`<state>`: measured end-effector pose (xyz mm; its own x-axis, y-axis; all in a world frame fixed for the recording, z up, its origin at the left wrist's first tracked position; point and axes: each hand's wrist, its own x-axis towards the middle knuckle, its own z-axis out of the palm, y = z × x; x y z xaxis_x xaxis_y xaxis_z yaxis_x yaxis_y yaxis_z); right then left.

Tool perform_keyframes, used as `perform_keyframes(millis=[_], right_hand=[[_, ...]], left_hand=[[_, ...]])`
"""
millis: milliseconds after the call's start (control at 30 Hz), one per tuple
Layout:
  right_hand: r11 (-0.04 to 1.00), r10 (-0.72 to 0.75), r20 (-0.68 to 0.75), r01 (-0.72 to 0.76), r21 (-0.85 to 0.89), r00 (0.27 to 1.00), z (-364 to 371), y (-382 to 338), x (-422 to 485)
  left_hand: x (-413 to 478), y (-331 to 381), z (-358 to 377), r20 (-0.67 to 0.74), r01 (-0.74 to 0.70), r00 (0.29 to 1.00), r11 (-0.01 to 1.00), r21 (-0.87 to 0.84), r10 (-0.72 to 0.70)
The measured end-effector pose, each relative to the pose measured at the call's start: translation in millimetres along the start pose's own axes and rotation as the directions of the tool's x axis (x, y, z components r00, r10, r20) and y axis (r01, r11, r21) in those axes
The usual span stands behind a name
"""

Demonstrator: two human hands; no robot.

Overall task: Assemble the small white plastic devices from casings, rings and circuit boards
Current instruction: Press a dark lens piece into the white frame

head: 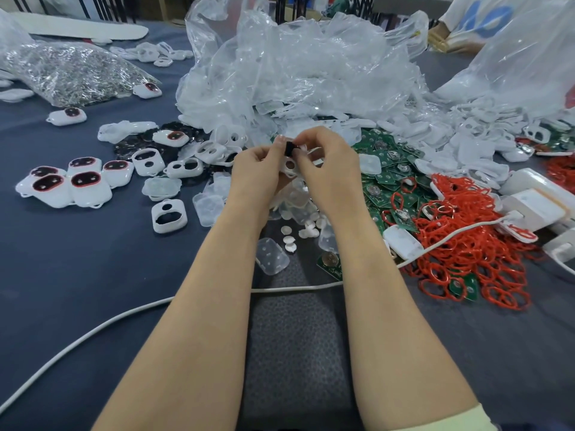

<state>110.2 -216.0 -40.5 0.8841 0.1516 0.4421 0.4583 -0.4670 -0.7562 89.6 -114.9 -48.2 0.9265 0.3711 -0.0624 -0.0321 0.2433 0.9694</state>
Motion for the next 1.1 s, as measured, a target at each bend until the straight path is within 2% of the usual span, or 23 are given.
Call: perform_keyframes(millis=[133, 367, 567, 700, 933, 1100], right_hand=[[0.999, 0.033, 0.008, -0.033, 0.025, 0.999, 0.4, -1.3, 0.0], [0.993, 0.085, -0.025, -0.083, 0.084, 0.996, -1.1, -0.9, 0.5], [1.0, 0.021, -0.002, -0.021, 0.019, 1.0, -0.8, -1.1, -0.4], [0.999, -0.008, 0.025, 0.009, -0.036, 1.0, 3.1, -2.1, -0.9], [0.982, 0.095, -0.094, -0.078, 0.17, 0.991, 7.5, -2.6, -1.1], [0.972, 0.102, -0.115, -0.075, 0.223, 0.988, 6.5, -0.8, -0.6]], left_hand=[[0.6, 1.1, 0.1, 0.006, 0.017, 1.0, 0.999, -0.047, -0.017], [0.1, -0.9, 2.4, -0.004, -0.016, 1.0, 0.998, 0.064, 0.016], [-0.5, -0.2, 2.2, -0.018, -0.036, 0.999, 0.998, 0.052, 0.037], [0.3, -0.7, 2.7, -0.04, -0.053, 0.998, 0.993, 0.108, 0.058], [1.3, -1.7, 5.9, -0.034, -0.064, 0.997, 0.985, 0.161, 0.071], [-0.9, -3.4, 6.2, -0.04, -0.146, 0.986, 0.948, 0.282, 0.164]])
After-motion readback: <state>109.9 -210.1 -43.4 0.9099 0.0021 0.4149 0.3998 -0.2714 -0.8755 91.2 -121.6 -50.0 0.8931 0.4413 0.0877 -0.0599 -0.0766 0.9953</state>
